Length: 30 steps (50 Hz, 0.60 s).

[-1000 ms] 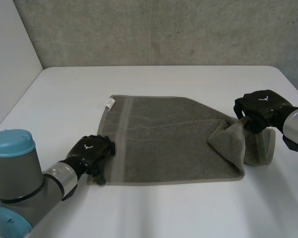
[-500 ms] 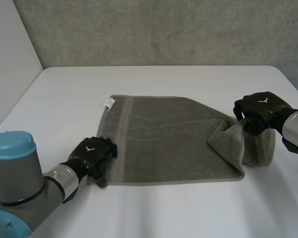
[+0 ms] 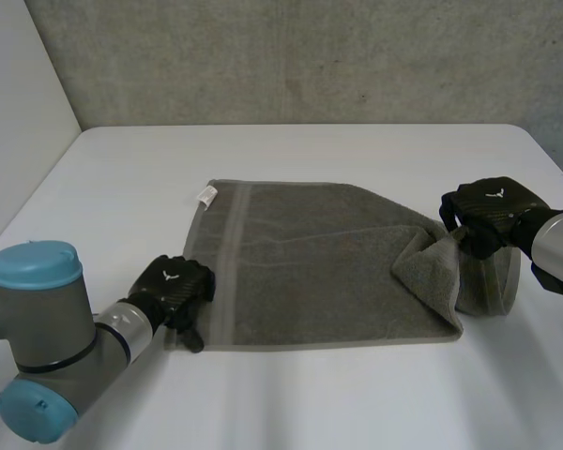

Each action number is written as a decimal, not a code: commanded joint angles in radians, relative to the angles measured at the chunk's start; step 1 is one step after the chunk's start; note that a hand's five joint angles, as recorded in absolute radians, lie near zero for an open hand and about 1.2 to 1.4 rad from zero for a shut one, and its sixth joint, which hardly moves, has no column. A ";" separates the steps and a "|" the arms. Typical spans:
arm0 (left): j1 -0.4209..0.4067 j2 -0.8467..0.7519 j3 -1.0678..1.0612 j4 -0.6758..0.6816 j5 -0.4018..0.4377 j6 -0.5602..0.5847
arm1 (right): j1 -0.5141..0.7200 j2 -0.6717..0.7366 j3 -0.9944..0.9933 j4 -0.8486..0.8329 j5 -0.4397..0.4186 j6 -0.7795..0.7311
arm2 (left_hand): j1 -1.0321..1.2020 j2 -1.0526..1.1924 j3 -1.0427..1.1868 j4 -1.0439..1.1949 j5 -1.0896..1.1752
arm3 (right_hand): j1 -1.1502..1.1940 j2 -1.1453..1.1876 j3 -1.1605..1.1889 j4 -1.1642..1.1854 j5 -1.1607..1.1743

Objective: Fold the towel.

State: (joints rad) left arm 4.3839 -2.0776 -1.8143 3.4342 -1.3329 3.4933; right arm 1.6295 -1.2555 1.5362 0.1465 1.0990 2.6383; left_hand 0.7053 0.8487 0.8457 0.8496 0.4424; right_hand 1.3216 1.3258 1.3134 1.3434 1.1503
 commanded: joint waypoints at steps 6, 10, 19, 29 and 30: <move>0.000 0.021 0.009 0.000 -0.003 -0.023 | 0.000 -0.001 0.008 -0.002 -0.001 -0.001 | 0.348 0.204 0.207 0.204 0.436 | 0.075 0.070 0.083 0.053 0.071; 0.002 0.040 0.010 -0.001 -0.002 -0.065 | -0.002 -0.001 0.008 -0.002 -0.001 0.000 | 0.348 0.204 0.207 0.204 0.436 | 0.075 0.070 0.083 0.053 0.071; 0.003 0.048 0.023 -0.004 0.003 -0.102 | 0.001 0.001 0.010 -0.002 -0.001 -0.001 | 0.690 0.547 0.550 0.546 0.779 | 0.075 0.070 0.083 0.053 0.071; 0.014 0.050 0.027 -0.010 0.003 -0.102 | 0.001 -0.001 0.013 -0.002 0.001 -0.001 | 0.691 0.548 0.551 0.547 0.779 | 0.075 0.070 0.083 0.053 0.071; 0.017 0.050 0.027 -0.010 0.003 -0.102 | 0.003 -0.001 0.013 -0.002 0.001 -0.001 | 0.691 0.548 0.551 0.547 0.779 | 0.075 0.070 0.083 0.053 0.071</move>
State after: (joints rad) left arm 4.3927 -2.0283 -1.7879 3.4246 -1.3298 3.3899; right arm 1.6307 -1.2554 1.5475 0.1441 1.0986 2.6374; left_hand 1.3250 1.3413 1.3397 1.3547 0.4447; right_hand 1.3217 1.3259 1.3134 1.3436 1.1503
